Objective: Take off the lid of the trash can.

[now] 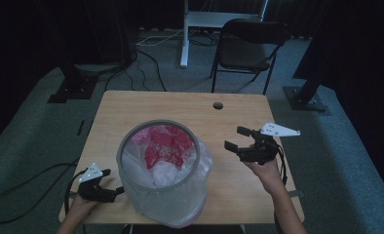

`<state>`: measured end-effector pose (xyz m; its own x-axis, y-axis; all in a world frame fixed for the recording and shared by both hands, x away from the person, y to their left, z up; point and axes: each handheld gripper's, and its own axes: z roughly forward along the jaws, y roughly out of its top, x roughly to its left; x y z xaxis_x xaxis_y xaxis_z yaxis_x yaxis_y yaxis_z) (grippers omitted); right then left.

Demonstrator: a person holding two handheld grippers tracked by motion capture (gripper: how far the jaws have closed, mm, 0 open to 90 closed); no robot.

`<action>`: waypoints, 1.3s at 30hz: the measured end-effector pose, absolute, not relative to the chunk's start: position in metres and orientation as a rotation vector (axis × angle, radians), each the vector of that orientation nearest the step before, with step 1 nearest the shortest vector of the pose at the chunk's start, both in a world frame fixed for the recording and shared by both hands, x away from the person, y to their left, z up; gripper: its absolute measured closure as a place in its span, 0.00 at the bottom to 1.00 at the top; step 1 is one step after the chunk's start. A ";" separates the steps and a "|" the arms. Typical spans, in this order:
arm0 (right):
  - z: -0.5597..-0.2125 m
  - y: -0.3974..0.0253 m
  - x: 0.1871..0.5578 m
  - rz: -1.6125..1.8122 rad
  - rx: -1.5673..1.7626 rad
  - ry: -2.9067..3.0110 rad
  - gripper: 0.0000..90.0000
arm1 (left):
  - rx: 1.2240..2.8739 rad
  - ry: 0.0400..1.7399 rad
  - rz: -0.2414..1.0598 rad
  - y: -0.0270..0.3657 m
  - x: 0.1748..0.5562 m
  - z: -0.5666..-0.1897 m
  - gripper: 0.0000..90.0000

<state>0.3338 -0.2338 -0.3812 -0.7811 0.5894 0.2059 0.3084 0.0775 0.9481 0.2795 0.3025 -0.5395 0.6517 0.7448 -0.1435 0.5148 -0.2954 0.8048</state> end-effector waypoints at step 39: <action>-0.328 -0.124 0.371 1.593 0.658 2.612 0.72 | 2.011 0.840 0.274 0.266 0.291 -0.525 0.00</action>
<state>0.3713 -0.1237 -0.3280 -0.9114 0.3575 0.2036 0.3447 0.3934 0.8523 0.2909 0.2663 -0.5245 0.7433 0.6564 -0.1289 0.4542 -0.3537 0.8177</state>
